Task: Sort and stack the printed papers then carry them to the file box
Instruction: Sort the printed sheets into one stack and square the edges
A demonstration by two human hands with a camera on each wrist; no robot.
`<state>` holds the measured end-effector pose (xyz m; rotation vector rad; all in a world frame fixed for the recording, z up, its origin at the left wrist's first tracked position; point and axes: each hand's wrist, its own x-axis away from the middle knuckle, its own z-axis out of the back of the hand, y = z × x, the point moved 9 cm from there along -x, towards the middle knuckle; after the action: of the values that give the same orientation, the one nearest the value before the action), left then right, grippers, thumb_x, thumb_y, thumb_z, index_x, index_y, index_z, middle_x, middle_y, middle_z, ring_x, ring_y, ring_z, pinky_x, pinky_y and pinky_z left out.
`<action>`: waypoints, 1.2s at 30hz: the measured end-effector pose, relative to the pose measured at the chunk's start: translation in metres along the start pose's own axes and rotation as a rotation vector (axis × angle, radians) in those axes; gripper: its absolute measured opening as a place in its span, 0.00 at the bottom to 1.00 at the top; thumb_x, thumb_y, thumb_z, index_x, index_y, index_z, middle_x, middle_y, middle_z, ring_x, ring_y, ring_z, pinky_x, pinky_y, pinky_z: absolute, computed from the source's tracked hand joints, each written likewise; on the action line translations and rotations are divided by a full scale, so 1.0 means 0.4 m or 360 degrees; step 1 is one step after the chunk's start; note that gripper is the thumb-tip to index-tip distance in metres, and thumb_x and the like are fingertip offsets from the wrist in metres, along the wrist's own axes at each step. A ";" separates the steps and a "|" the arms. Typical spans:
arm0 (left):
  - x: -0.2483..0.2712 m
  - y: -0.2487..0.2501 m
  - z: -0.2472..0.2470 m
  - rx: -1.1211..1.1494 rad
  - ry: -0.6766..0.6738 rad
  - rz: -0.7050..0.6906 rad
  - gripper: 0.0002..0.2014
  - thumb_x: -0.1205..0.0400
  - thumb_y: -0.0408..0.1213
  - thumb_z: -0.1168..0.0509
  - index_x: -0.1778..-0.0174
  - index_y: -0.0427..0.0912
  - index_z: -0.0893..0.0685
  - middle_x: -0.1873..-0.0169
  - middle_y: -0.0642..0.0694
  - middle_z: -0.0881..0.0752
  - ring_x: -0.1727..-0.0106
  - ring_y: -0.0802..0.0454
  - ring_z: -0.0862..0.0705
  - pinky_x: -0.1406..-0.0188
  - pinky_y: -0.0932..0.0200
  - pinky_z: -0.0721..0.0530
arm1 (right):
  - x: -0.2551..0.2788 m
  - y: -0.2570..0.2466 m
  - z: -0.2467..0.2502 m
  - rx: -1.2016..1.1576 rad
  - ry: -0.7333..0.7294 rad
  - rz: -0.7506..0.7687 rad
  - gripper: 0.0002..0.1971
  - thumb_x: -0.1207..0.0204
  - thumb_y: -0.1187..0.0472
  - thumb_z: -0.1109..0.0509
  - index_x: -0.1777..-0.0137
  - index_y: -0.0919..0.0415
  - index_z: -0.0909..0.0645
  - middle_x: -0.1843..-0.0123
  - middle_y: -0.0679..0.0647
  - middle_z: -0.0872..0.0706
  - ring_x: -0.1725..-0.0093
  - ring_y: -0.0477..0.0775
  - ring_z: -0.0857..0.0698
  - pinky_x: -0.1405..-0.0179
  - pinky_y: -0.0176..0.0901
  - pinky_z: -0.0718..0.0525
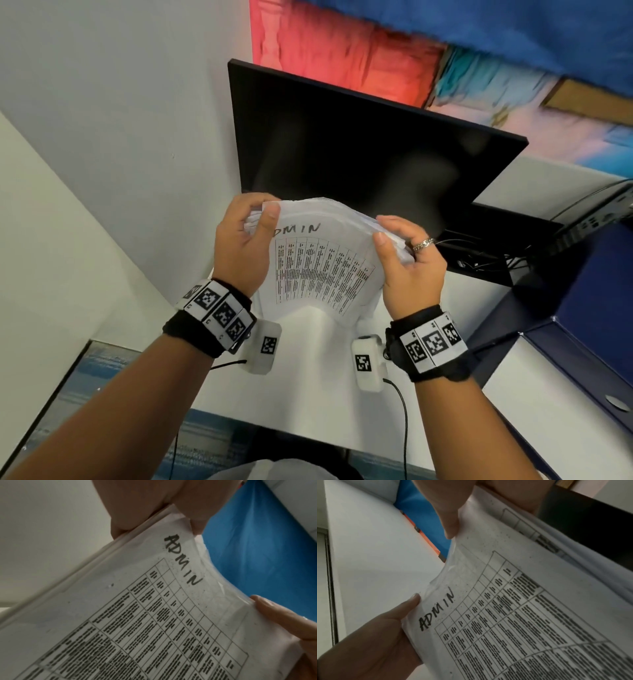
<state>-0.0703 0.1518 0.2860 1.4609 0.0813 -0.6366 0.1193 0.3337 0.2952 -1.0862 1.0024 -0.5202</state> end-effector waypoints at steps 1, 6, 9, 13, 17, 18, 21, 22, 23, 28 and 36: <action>-0.003 -0.002 -0.001 -0.0029 0.0016 0.0008 0.05 0.13 0.41 0.38 0.49 0.47 0.18 0.54 0.45 0.13 0.55 0.53 0.13 0.59 0.57 0.12 | -0.003 -0.010 -0.004 0.0038 -0.0007 0.0029 0.06 0.23 0.70 0.26 0.47 0.66 0.13 0.46 0.54 0.12 0.43 0.42 0.14 0.41 0.32 0.19; 0.001 -0.007 0.003 0.0000 0.0175 0.0102 0.06 0.13 0.34 0.42 0.54 0.41 0.21 0.63 0.55 0.18 0.65 0.66 0.18 0.68 0.70 0.19 | -0.013 0.011 0.004 -0.0023 0.0093 -0.0085 0.05 0.21 0.71 0.29 0.56 0.60 0.18 0.48 0.57 0.10 0.46 0.49 0.12 0.42 0.42 0.15; 0.005 -0.005 -0.002 0.0074 0.0201 0.0147 0.06 0.14 0.32 0.42 0.54 0.41 0.21 0.62 0.51 0.16 0.64 0.62 0.16 0.70 0.66 0.18 | -0.011 0.017 0.015 -0.0067 0.0187 -0.0145 0.09 0.22 0.71 0.31 0.58 0.56 0.20 0.50 0.59 0.10 0.48 0.54 0.12 0.43 0.50 0.14; -0.004 0.037 -0.013 -0.0013 0.0141 -0.0034 0.07 0.15 0.36 0.39 0.53 0.39 0.17 0.59 0.46 0.15 0.60 0.55 0.16 0.63 0.69 0.19 | -0.009 -0.009 0.004 -0.0028 0.0194 -0.0044 0.07 0.20 0.64 0.29 0.48 0.50 0.18 0.53 0.60 0.10 0.52 0.46 0.13 0.46 0.36 0.17; -0.014 0.034 -0.007 -0.0109 0.0175 -0.0005 0.04 0.17 0.34 0.35 0.55 0.37 0.17 0.62 0.52 0.16 0.61 0.65 0.18 0.61 0.78 0.24 | -0.014 0.030 0.024 0.0026 0.0334 -0.0214 0.06 0.23 0.62 0.30 0.58 0.57 0.12 0.57 0.52 0.09 0.52 0.47 0.12 0.45 0.49 0.15; -0.013 0.028 -0.007 -0.0077 0.0180 0.0040 0.04 0.17 0.32 0.35 0.55 0.37 0.17 0.63 0.53 0.17 0.62 0.67 0.18 0.63 0.78 0.23 | -0.015 0.038 0.029 0.0036 0.0367 -0.0250 0.07 0.24 0.62 0.31 0.60 0.56 0.12 0.57 0.50 0.09 0.52 0.49 0.12 0.43 0.54 0.15; -0.009 0.026 -0.011 0.0025 0.0179 0.0112 0.03 0.17 0.28 0.39 0.54 0.38 0.21 0.61 0.51 0.16 0.61 0.66 0.17 0.65 0.76 0.22 | -0.016 0.052 0.029 0.0006 0.0379 -0.0315 0.10 0.25 0.61 0.32 0.63 0.48 0.13 0.57 0.50 0.08 0.50 0.56 0.11 0.41 0.61 0.15; -0.009 0.026 -0.010 0.0051 0.0191 0.0130 0.04 0.18 0.27 0.40 0.53 0.39 0.23 0.61 0.51 0.16 0.62 0.66 0.16 0.66 0.75 0.21 | -0.015 0.058 0.027 -0.0010 0.0381 -0.0344 0.10 0.24 0.60 0.32 0.63 0.46 0.13 0.58 0.51 0.08 0.50 0.57 0.11 0.42 0.62 0.15; -0.010 0.024 -0.011 0.0073 0.0197 0.0151 0.06 0.19 0.26 0.42 0.52 0.40 0.23 0.61 0.51 0.16 0.62 0.65 0.16 0.66 0.74 0.21 | -0.013 0.062 0.027 -0.0026 0.0395 -0.0374 0.11 0.24 0.60 0.33 0.62 0.45 0.13 0.58 0.51 0.08 0.51 0.57 0.11 0.43 0.61 0.14; -0.025 0.005 -0.018 0.0030 0.0134 0.0188 0.09 0.16 0.29 0.44 0.51 0.38 0.18 0.60 0.52 0.17 0.62 0.63 0.18 0.68 0.70 0.22 | -0.013 0.063 0.037 -0.0257 0.0469 -0.0418 0.09 0.19 0.69 0.37 0.53 0.60 0.15 0.58 0.58 0.09 0.59 0.47 0.11 0.54 0.41 0.15; -0.035 -0.006 -0.041 0.0221 -0.0145 0.0161 0.13 0.19 0.43 0.33 0.40 0.49 0.25 0.53 0.48 0.17 0.56 0.61 0.15 0.59 0.67 0.16 | 0.006 0.088 0.019 -0.0169 -0.0012 -0.0178 0.47 0.43 0.68 0.12 0.27 0.47 0.34 0.41 0.54 0.13 0.41 0.53 0.13 0.41 0.49 0.15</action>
<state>-0.0777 0.1722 0.2875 1.5569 -0.1093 -0.6353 0.1234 0.3499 0.2632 -1.2434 0.9754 -0.5575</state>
